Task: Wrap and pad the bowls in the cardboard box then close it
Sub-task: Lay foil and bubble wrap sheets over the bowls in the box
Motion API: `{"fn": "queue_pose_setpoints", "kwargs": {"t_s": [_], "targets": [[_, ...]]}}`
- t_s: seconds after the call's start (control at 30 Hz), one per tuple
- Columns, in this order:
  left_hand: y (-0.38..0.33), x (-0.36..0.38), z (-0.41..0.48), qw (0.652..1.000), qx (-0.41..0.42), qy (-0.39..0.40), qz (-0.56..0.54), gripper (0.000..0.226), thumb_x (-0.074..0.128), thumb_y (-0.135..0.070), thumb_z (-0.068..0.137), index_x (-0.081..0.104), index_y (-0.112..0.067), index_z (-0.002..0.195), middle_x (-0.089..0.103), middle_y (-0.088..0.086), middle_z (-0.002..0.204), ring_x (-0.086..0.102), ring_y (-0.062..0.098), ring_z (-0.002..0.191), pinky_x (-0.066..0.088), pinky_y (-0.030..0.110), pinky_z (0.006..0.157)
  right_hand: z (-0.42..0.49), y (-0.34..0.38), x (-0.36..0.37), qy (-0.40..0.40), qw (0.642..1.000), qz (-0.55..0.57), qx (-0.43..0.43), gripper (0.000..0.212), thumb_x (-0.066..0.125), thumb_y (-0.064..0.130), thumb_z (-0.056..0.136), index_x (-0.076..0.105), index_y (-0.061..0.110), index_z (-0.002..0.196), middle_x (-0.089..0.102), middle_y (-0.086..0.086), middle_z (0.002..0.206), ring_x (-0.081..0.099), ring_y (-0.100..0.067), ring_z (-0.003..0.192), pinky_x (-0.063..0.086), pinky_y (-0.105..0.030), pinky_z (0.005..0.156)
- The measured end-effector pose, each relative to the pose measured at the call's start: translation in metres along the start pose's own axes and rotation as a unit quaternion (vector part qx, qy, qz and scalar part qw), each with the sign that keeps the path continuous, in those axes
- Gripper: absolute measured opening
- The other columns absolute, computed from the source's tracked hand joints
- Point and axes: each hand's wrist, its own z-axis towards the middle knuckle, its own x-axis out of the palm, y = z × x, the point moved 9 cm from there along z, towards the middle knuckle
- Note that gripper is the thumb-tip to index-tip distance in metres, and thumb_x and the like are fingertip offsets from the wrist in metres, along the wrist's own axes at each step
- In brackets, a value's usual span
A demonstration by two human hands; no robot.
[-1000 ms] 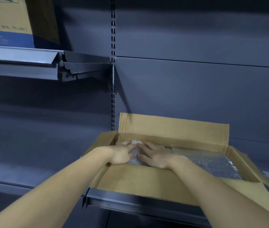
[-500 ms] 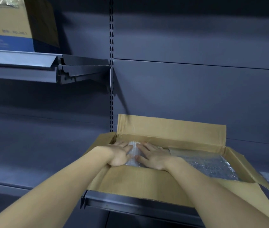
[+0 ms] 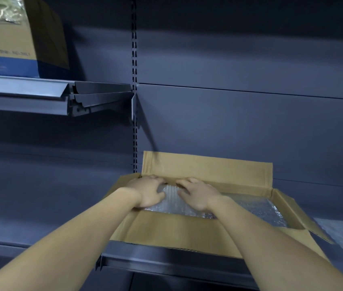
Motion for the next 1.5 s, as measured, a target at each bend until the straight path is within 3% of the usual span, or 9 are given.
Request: {"fn": "queue_pose_setpoints", "kwargs": {"t_s": [0.17,0.43,0.63,0.93,1.17,1.3,1.5], "targets": [[-0.022,-0.008,0.006,1.000,0.002,-0.026,0.017,0.055,0.043,-0.047,0.093,0.043,-0.029,0.145,0.040,-0.003,0.152,0.044,0.024,0.133,0.041,0.041,0.105,-0.021,-0.034,-0.019,-0.055,0.997,-0.026,0.055,0.042,0.035,0.043,0.099,0.053,0.026,0.133,0.052,-0.004,0.133,0.050,-0.026,0.122,0.042,-0.037,0.100],[-0.095,-0.004,0.017,0.998,0.048,-0.028,0.017,0.054,0.042,-0.050,0.093,0.049,-0.026,0.141,0.046,0.004,0.148,0.046,0.028,0.132,0.042,0.039,0.105,-0.069,-0.083,-0.039,-0.069,0.988,-0.059,0.122,0.041,0.032,0.043,0.100,0.056,0.022,0.126,0.056,-0.009,0.130,0.051,-0.028,0.123,0.038,-0.039,0.100],[-0.152,-0.008,0.029,0.995,0.098,-0.023,0.010,0.049,0.045,-0.050,0.087,0.057,-0.026,0.129,0.054,0.000,0.138,0.052,0.024,0.122,0.046,0.039,0.100,-0.114,-0.129,-0.050,-0.045,0.978,-0.070,0.190,0.046,0.029,0.044,0.101,0.049,0.020,0.135,0.050,-0.010,0.140,0.047,-0.031,0.127,0.037,-0.043,0.103],[-0.259,0.000,0.036,0.984,0.178,-0.010,0.011,0.057,0.041,-0.053,0.091,0.046,-0.031,0.143,0.043,-0.004,0.152,0.042,0.022,0.136,0.038,0.037,0.108,-0.202,-0.210,-0.066,-0.050,0.951,-0.064,0.298,0.048,0.027,0.045,0.100,0.043,0.023,0.140,0.046,-0.010,0.141,0.039,-0.030,0.131,0.035,-0.047,0.106],[-0.339,0.007,0.032,0.973,0.229,-0.022,-0.015,0.051,0.044,-0.049,0.086,0.050,-0.038,0.136,0.051,-0.007,0.141,0.047,0.020,0.128,0.044,0.038,0.099,-0.268,-0.263,-0.069,-0.058,0.934,-0.030,0.352,0.047,0.027,0.044,0.100,0.043,0.027,0.141,0.043,-0.009,0.142,0.036,-0.029,0.133,0.031,-0.047,0.108],[-0.387,0.013,0.028,0.964,0.263,-0.044,0.000,0.053,0.046,-0.048,0.088,0.048,-0.034,0.139,0.048,-0.002,0.145,0.041,0.023,0.133,0.040,0.040,0.104,-0.304,-0.289,-0.064,-0.053,0.924,-0.018,0.378,0.047,0.027,0.043,0.101,0.042,0.028,0.142,0.040,-0.009,0.146,0.033,-0.030,0.136,0.031,-0.047,0.110],[-0.448,0.038,0.021,0.941,0.336,-0.050,-0.007,0.049,0.051,-0.044,0.089,0.051,-0.030,0.137,0.050,-0.003,0.144,0.043,0.022,0.132,0.038,0.038,0.106,-0.345,-0.328,-0.039,-0.010,0.912,-0.016,0.409,0.057,0.037,0.039,0.100,0.020,0.026,0.153,0.031,-0.008,0.155,0.027,-0.031,0.142,0.027,-0.049,0.112]]}}
